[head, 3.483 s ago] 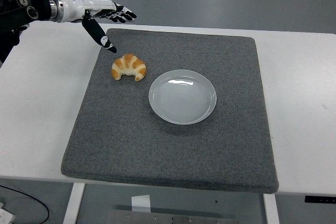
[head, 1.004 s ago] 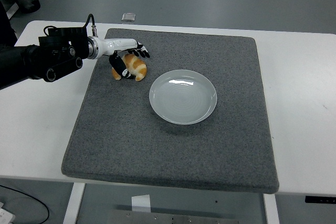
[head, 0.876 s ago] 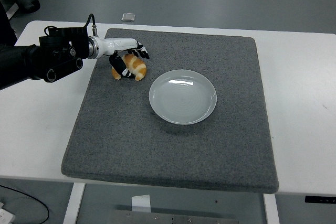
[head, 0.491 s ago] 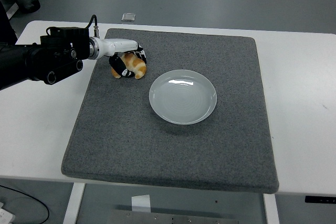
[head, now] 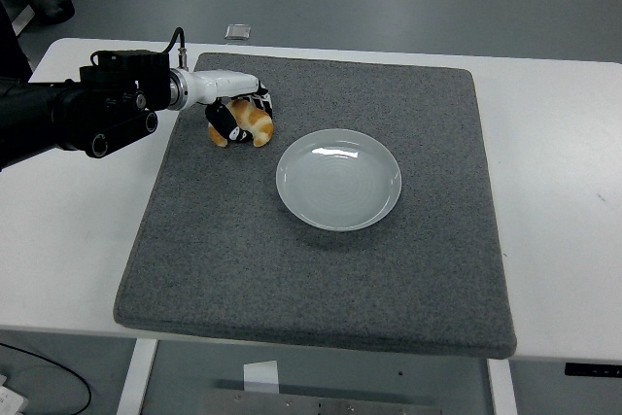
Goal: Place the bread on the plate
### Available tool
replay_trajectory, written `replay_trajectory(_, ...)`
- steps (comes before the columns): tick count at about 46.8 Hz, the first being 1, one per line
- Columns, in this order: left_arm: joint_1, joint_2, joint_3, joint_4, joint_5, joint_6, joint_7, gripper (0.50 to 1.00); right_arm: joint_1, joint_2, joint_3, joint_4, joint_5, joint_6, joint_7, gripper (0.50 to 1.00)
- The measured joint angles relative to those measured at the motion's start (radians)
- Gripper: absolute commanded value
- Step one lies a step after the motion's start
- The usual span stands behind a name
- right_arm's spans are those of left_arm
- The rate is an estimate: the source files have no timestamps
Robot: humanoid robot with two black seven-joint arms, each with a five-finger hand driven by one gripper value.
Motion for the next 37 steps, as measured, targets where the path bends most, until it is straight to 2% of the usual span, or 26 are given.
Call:
replay_trajectory(11,-0.022,0.001,-0.009,-0.004,-0.009,0.003,-0.002,0.500,0.000,0.000,0.000,0.000,-0.001,0.000,0.000,0.932)
replay_trajectory(28,-0.154,0.019,-0.042,-0.045,-0.024,-0.012,-0.002,0.500,0.000,0.000,0.000,0.000,0.000,0.000,0.000,0.932)
replay_trajectory(37,-0.242,0.061,-0.043,-0.084,-0.053,-0.023,-0.002,0.500,0.000,0.000,0.001,0.000,0.000,0.000,0.000,0.932)
